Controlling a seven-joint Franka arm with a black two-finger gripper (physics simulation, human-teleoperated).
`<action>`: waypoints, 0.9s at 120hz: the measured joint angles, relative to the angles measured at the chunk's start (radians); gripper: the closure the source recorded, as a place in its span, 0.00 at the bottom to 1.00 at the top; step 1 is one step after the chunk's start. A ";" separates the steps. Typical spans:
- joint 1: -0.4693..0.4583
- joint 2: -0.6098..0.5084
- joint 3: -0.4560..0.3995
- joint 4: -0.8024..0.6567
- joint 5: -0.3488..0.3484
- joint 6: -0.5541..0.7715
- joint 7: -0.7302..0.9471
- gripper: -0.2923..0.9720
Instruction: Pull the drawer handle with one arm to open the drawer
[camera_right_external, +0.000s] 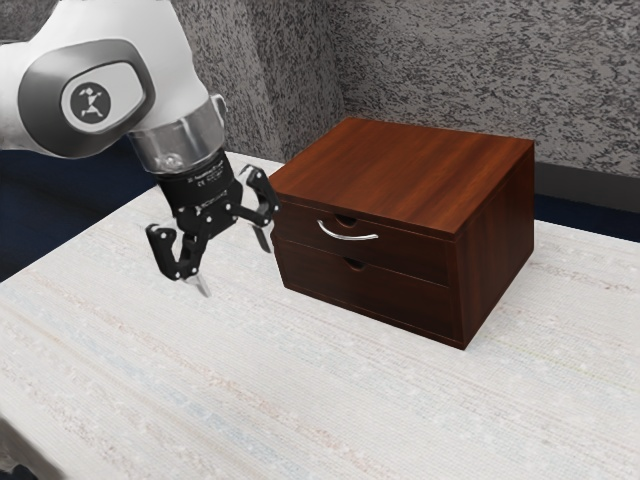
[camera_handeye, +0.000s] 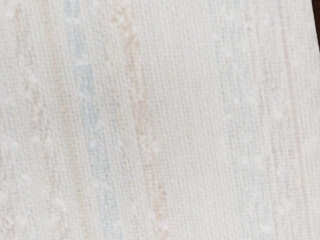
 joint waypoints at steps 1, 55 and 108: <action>0.000 0.001 0.000 -0.001 0.000 0.002 -0.001 0.23; 0.013 0.190 -0.009 0.076 -0.008 0.130 -0.032 0.23; 0.062 0.237 -0.010 0.081 -0.006 0.285 -0.043 0.23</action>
